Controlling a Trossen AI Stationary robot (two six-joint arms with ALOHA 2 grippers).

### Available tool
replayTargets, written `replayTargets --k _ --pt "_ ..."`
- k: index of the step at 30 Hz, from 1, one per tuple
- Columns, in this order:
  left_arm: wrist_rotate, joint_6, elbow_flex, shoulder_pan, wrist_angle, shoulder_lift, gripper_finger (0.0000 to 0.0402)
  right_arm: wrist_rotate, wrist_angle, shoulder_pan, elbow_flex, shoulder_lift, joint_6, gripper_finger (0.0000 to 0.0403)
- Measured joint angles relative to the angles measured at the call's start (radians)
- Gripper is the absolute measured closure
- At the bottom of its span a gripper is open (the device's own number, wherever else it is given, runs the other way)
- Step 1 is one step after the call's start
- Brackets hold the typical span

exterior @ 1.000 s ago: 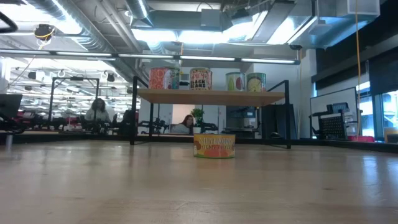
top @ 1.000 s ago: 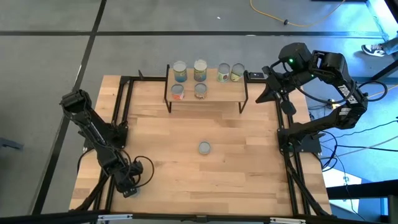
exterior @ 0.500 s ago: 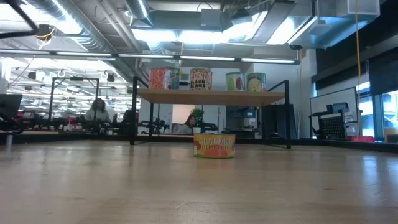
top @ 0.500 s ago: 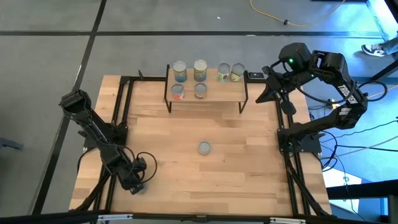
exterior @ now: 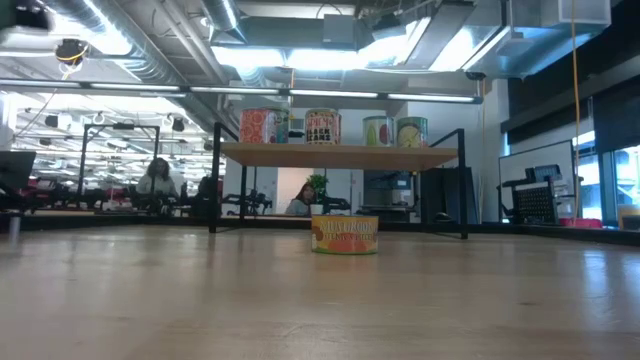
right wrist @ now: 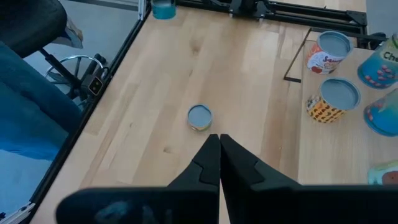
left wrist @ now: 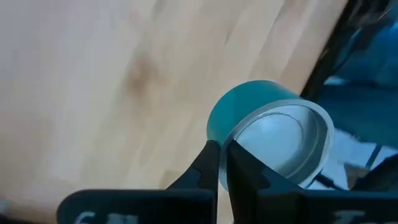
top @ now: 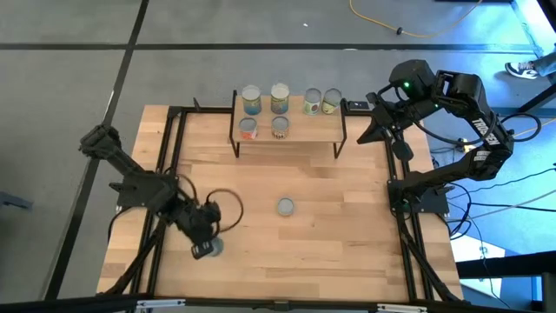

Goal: Pick and place cans onto a shelf
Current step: Put the canned tuna on the shelf

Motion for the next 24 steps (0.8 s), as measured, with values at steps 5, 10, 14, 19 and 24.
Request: replayTargets --k 5,10,14,19,24 --pt "-0.087 0.156 0.172 0.172 -0.124 0.000 0.0396 0.074 0.000 0.000 0.000 0.000 0.000 0.0398" --pt "-0.113 0.356 0.310 0.360 -0.147 0.028 0.0396 0.109 -0.002 0.000 0.000 0.000 0.000 0.0398" --pt "-0.117 0.491 0.396 0.484 -0.143 0.073 0.0396 0.109 -0.002 0.000 0.000 0.000 0.013 0.0398" --pt "-0.094 0.645 0.484 0.586 -0.140 0.191 0.0396 0.112 -0.002 0.000 0.000 0.000 0.027 0.0398" --pt "-0.071 0.791 0.617 0.658 -0.132 0.344 0.0396 0.112 -0.002 0.000 0.000 0.000 0.026 0.0398"
